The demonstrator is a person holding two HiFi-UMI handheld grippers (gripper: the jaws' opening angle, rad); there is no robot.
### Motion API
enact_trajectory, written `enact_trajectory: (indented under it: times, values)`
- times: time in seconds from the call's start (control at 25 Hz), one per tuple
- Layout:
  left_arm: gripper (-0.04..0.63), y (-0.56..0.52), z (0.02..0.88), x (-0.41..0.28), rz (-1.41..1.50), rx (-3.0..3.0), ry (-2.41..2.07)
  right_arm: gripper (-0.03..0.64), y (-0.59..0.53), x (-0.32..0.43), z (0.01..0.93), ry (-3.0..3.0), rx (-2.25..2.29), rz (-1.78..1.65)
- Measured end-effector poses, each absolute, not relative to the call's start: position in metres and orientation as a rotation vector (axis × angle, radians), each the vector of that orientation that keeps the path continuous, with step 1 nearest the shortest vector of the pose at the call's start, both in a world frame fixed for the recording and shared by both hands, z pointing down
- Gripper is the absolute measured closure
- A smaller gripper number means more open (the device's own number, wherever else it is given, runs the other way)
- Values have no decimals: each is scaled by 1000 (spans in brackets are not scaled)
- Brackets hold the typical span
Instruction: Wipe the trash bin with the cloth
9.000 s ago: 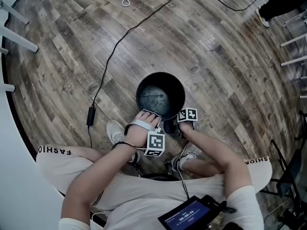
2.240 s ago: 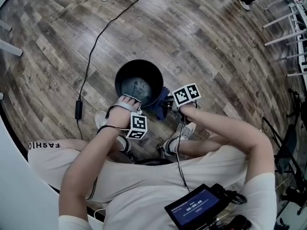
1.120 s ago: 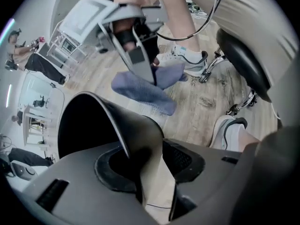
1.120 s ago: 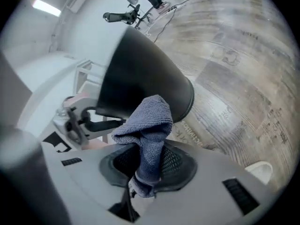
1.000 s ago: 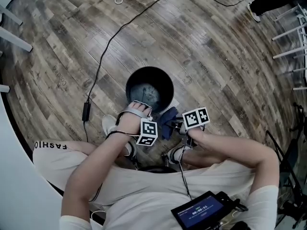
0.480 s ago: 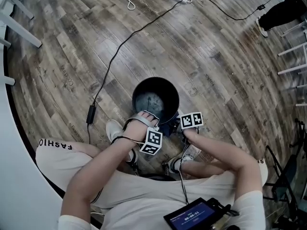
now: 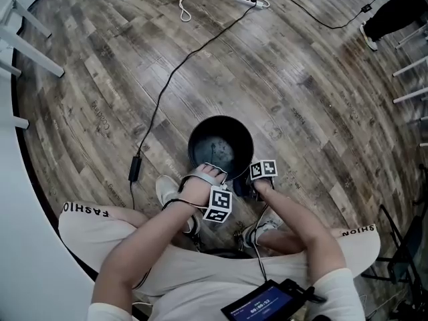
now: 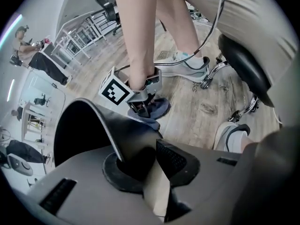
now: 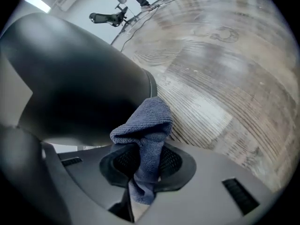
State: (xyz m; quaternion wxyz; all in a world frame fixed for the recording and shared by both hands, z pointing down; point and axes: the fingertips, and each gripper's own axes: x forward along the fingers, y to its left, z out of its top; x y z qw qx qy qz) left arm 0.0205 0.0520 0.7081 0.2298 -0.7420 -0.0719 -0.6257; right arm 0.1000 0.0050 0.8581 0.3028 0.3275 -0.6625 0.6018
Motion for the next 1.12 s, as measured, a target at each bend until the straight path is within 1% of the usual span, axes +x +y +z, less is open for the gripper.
enact_trajectory:
  times: [0.12,0.28,0.36,0.48,0.6,0.8,0.96,1.12]
  values:
    - [505,55,696,30,-1685,-2139,-164,540,7,114,830,-1720,885,1522]
    - [418,64,658,37,-1660,-2421,-104,540,-28,143,755,-1797,964,1334]
    - [411,59,631,42,-1592,-2525,-44,540,-56,161,702,-1874,1027,1215]
    - [411,50,577,52,-1414,-2716,77,540,-97,172,603,-2048,1120,1060]
    - [411,39,512,51,-1178,-2878,211,540,-120,164,497,-2277,1196,936]
    - [411,-19,381,15,-781,-2911,636,540,-118,143,341,-2620,1284,605]
    - [411,-48,301,-27,-585,-2872,903,540,-100,132,286,-2725,1330,309]
    - [411,-53,272,-58,-448,-2913,1118,540,-84,112,278,-2762,1273,155]
